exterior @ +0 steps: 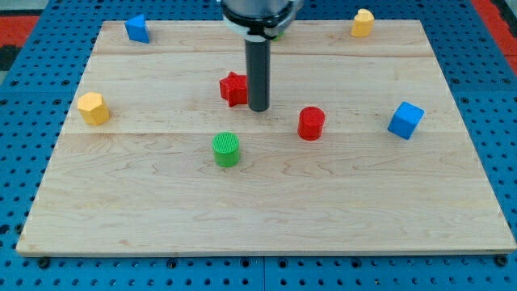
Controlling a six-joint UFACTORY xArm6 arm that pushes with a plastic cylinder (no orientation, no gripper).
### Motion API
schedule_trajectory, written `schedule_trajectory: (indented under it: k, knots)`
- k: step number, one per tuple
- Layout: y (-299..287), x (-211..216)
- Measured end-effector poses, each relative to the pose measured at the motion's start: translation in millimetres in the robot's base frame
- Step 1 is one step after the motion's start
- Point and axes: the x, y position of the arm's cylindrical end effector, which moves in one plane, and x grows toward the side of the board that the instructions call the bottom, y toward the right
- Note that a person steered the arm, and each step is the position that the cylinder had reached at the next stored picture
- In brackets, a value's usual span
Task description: Slide the red circle to the bottom left
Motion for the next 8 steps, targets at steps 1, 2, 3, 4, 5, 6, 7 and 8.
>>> schedule_trajectory:
  k: [1,2,3,4,5,6,7,8]
  knots:
    - [0,0]
    - [2,0]
    - [7,0]
    - [17,0]
    - [41,3]
    - [70,8]
    - [72,14]
    - [65,42]
